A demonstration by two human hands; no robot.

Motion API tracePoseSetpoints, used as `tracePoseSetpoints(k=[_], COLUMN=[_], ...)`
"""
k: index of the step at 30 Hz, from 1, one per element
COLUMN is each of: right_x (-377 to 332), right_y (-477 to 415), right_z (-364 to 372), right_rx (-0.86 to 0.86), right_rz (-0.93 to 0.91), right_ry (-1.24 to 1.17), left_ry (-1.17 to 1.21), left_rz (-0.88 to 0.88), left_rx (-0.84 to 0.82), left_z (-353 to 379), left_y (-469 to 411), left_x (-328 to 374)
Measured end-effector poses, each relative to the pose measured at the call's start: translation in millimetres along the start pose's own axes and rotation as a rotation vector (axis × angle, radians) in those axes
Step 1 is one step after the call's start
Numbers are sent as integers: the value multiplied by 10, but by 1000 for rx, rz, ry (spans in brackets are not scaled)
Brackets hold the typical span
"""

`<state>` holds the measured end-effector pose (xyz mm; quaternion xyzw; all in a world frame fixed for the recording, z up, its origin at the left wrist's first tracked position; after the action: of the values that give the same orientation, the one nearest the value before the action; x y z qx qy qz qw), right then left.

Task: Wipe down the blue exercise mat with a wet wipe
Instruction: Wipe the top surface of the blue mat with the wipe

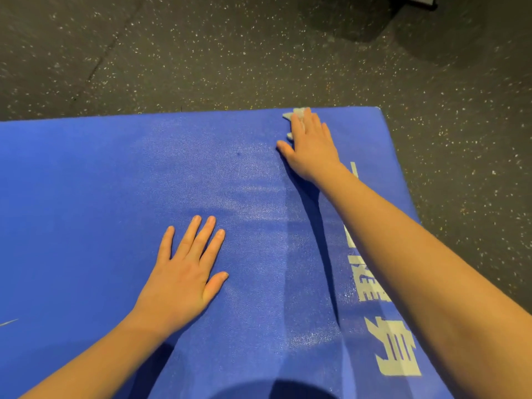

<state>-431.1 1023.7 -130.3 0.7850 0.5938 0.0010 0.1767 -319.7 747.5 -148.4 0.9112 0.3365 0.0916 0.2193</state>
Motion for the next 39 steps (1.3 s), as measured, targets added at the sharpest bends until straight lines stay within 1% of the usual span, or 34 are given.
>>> tracePoseSetpoints(k=[2,4,6,10,12,13,15,16,17,19,21,22,23,24,26,27,28,30,31,33,34,35,37,38,39], right_x=[26,15,-27,1,119,171,209,172,109,-42,-76,-17,93,211,357,324,225,-25,-111,-63,54,206,366,313,196], right_y=[-122,-78,129,663,657,592,469,461,508,768,1075,1141,1131,1087,1029,1058,1135,1385,1536,1654,1617,1548,1481,1513,1595], right_z=[6,-22,-38,78,83,87,103,114,142,223,286,289,270,231,203,224,258,395,453,451,410,397,413,437,456], right_rx=[-37,-29,-15,-9,0,-7,-23,-19,-16,-39,-64,-62,-48,-24,0,4,8,-50,-92,-90,-61,-44,-56,-44,-27], right_rz=[27,4,-38,-91,-52,-2,98,110,97,-11,-139,-173,-162,-108,12,33,20,-85,-156,-223,-186,-105,49,67,35], right_ry=[-7,-43,-72,19,44,29,-49,-91,-121,-157,-112,-61,-26,-18,-55,-91,-135,-182,-160,-79,-56,-45,-50,-83,-131], left_ry=[-5,-1,3,9,-2,-7,-13,-13,-10,1,1,-1,-1,1,4,9,16,32,41,63,73,80,81,77,73], left_rz=[-4,-6,-3,-5,-7,-4,-6,-9,-11,-14,-16,-16,-16,-18,-29,-37,-45,-58,-57,-45,-41,-41,-43,-42,-42], left_rx=[0,9,17,31,37,34,27,29,32,46,64,67,66,67,75,78,80,91,96,99,99,97,92,91,89], left_z=[7,-3,-7,-18,-24,-17,-6,-4,-5,-22,-39,-36,-32,-34,-41,-50,-58,-53,-37,6,26,40,48,47,47], left_y=[-1,-5,-4,-3,-8,-9,-11,-10,-9,-3,0,-2,2,2,1,4,12,62,104,196,233,258,268,264,258], left_x=[0,-3,-2,6,-1,-2,-7,-9,-6,3,0,2,7,13,25,34,46,93,135,243,290,317,319,306,294])
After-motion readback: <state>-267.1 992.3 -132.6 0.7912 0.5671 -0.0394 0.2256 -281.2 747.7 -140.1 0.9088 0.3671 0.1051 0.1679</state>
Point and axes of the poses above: each hand's wrist, its own y-axis away from the middle knuckle, its own z-axis out of the palm, x = y × z, the point moved 9 cm from there along -y, towards the middle knuckle, and after that the axes turned 10 degrees about -x, right-handed, at the moved point
